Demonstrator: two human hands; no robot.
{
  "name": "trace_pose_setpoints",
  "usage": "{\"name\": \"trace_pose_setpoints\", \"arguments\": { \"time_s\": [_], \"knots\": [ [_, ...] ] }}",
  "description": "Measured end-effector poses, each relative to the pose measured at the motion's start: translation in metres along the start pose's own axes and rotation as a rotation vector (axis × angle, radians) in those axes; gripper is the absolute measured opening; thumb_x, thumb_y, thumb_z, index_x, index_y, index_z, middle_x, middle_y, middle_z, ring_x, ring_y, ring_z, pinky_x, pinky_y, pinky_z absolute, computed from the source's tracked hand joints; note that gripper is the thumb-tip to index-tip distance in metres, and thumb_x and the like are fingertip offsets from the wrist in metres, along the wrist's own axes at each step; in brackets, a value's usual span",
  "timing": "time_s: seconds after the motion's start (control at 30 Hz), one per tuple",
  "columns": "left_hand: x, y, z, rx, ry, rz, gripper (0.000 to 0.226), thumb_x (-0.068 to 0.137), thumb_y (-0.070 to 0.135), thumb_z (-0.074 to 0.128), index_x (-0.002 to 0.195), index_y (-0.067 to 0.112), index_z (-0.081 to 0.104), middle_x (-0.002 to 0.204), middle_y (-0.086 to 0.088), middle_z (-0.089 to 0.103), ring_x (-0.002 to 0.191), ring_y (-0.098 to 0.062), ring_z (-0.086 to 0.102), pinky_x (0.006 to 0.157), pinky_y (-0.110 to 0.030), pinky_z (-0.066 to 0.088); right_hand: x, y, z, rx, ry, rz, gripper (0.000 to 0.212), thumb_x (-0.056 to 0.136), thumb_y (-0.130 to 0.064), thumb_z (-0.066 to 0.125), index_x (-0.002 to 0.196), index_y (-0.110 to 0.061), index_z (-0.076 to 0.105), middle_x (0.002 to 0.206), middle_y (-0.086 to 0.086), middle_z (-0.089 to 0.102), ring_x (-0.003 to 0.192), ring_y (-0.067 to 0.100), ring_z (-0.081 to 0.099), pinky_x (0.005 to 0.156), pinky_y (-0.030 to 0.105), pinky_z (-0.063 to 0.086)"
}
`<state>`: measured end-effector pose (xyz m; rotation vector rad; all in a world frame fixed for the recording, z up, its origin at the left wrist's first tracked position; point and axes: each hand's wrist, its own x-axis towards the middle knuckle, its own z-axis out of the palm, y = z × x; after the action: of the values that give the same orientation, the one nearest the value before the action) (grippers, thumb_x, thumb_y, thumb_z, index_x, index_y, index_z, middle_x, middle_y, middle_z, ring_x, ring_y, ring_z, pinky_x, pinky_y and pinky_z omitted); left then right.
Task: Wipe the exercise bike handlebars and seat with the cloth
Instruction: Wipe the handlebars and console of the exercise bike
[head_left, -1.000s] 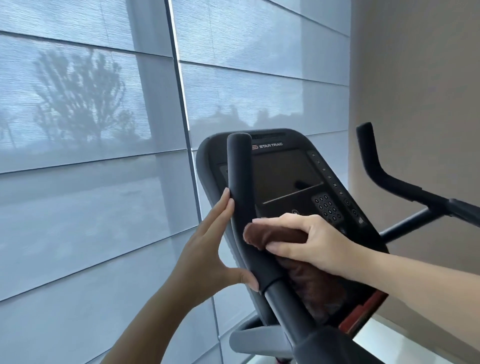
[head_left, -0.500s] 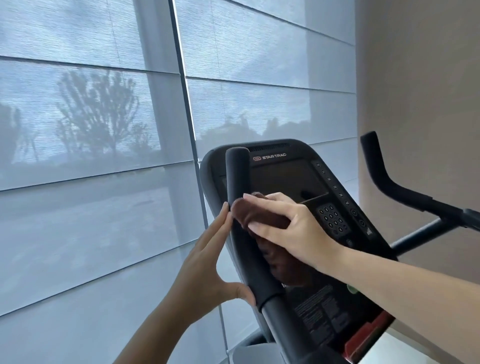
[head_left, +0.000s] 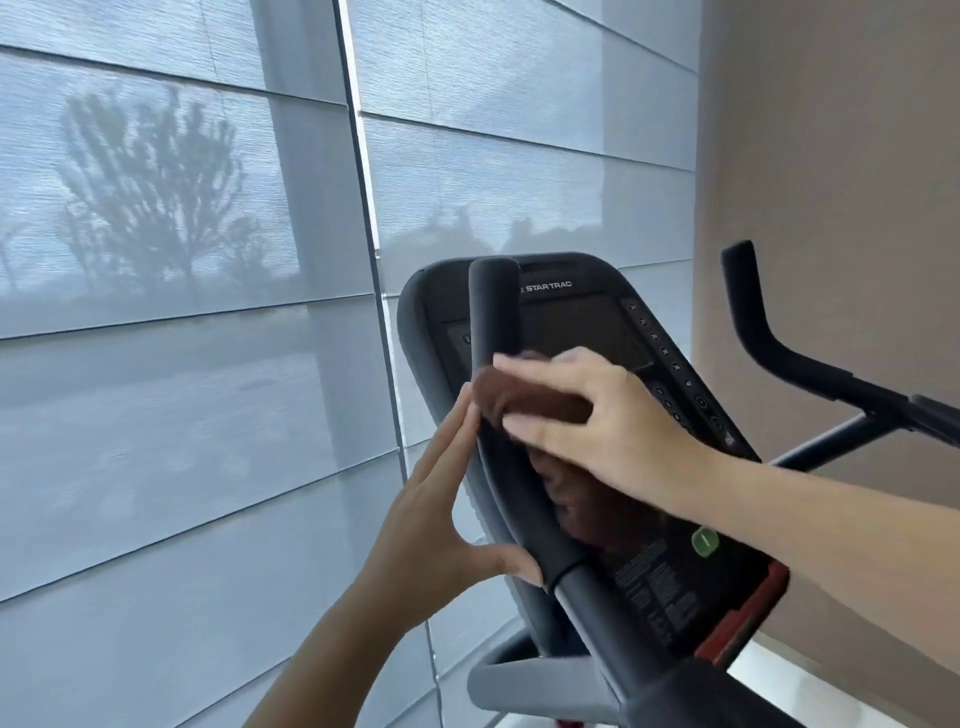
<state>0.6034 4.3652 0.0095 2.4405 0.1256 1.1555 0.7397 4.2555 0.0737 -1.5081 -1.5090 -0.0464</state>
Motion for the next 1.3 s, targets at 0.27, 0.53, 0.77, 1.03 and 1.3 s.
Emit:
{"name": "trace_pose_setpoints", "arguments": {
  "time_s": [0.27,0.53,0.77,1.03,1.3],
  "knots": [
    [0.007,-0.027,0.011,-0.099,0.084,0.191,0.116,0.049,0.057,0.074,0.141,0.005,0.025,0.151,-0.001,0.020,0.138,-0.008,0.018,0.108,-0.015,0.020,-0.051,-0.025,-0.019,-0.238,-0.347,0.165,0.043,0.071,-0.039,0.071,0.104,-0.061,0.056,0.100,-0.026,0.058,0.098,-0.010,0.055,0.086,0.003,0.034],
    [0.026,-0.050,0.005,-0.265,0.026,0.294,0.110,0.056,0.063,0.068,0.140,0.011,0.019,0.149,0.004,0.018,0.137,-0.004,0.016,0.108,-0.014,0.019,0.038,-0.057,0.018,-0.470,0.487,0.028,0.047,0.080,-0.027,0.067,0.121,-0.044,0.050,0.105,-0.005,0.054,0.096,0.001,0.051,0.086,-0.001,0.029],
    [0.038,-0.070,0.005,-0.338,-0.004,0.409,0.094,0.068,0.050,0.068,0.141,0.013,0.022,0.149,0.003,0.021,0.136,-0.005,0.020,0.108,-0.030,0.030,-0.023,-0.066,0.046,-0.735,0.078,0.323,0.047,0.075,-0.034,0.069,0.114,-0.055,0.053,0.104,-0.013,0.054,0.099,-0.001,0.052,0.089,0.012,0.037],
    [0.055,-0.096,0.002,-0.289,-0.019,0.579,0.081,0.074,0.052,0.060,0.137,0.007,0.035,0.144,-0.004,0.033,0.134,-0.017,0.029,0.105,-0.049,0.032,0.017,-0.079,0.054,-0.934,0.503,0.128,0.046,0.078,-0.020,0.071,0.121,-0.029,0.058,0.109,0.002,0.057,0.099,0.002,0.049,0.090,0.002,0.029],
    [0.087,-0.141,0.010,-0.076,0.047,0.627,0.066,0.082,0.054,0.047,0.131,0.009,0.047,0.136,-0.002,0.048,0.131,-0.019,0.036,0.109,-0.039,0.020,0.028,-0.061,0.071,-1.026,0.539,0.151,0.048,0.077,-0.028,0.070,0.119,-0.043,0.054,0.098,0.000,0.045,0.088,0.003,0.047,0.083,0.001,0.033]
  ]
}}
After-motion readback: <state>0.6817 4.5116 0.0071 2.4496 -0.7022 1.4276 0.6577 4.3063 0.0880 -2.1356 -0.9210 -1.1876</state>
